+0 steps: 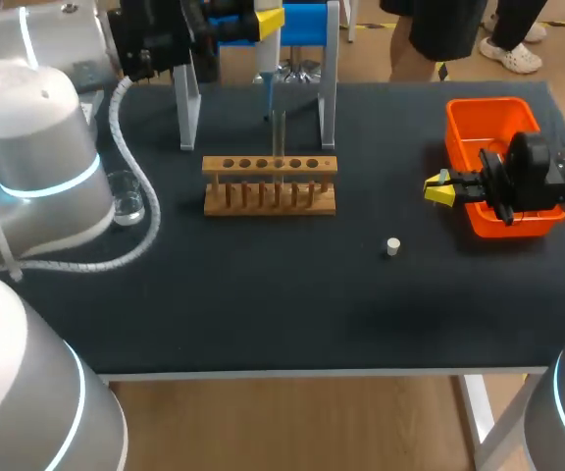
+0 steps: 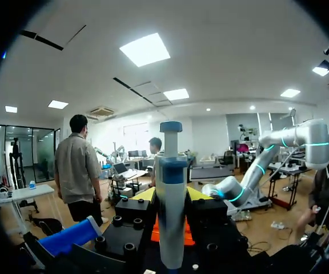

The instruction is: Invert the test tube, pick up the pipette, mount the tip to pipette, aspirate from beaker and dispense into the tube, eject the tip, return the pipette, and cap with the stopper.

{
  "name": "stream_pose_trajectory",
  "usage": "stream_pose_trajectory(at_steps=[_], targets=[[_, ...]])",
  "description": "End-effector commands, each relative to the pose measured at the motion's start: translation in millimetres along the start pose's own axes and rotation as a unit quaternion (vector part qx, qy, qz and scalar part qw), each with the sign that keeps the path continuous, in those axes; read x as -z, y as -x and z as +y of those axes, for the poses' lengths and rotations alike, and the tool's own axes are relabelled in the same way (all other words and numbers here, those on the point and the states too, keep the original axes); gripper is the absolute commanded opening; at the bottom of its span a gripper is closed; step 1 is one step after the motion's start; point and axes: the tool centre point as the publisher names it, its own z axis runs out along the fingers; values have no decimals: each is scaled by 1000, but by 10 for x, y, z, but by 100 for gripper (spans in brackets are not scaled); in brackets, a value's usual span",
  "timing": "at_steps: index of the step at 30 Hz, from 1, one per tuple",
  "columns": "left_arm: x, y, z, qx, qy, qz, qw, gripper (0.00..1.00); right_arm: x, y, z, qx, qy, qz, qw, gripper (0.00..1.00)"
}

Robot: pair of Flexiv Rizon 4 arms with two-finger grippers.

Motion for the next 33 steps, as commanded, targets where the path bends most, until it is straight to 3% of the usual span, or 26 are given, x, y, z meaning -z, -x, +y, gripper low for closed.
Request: stream_pose_trajectory(at_steps=[1, 14, 33], targets=[[-26, -106, -7, -2, -4, -31, 1000, 0, -2, -12, 7, 0, -1, -2, 1000, 0], [-63, -180, -7, 2, -9, -9, 1000, 0, -2, -12, 7, 0, -1, -2, 1000, 0], [-64, -181, -7, 2, -9, -8, 1000, 0, -2, -12, 7, 0, -1, -2, 1000, 0]])
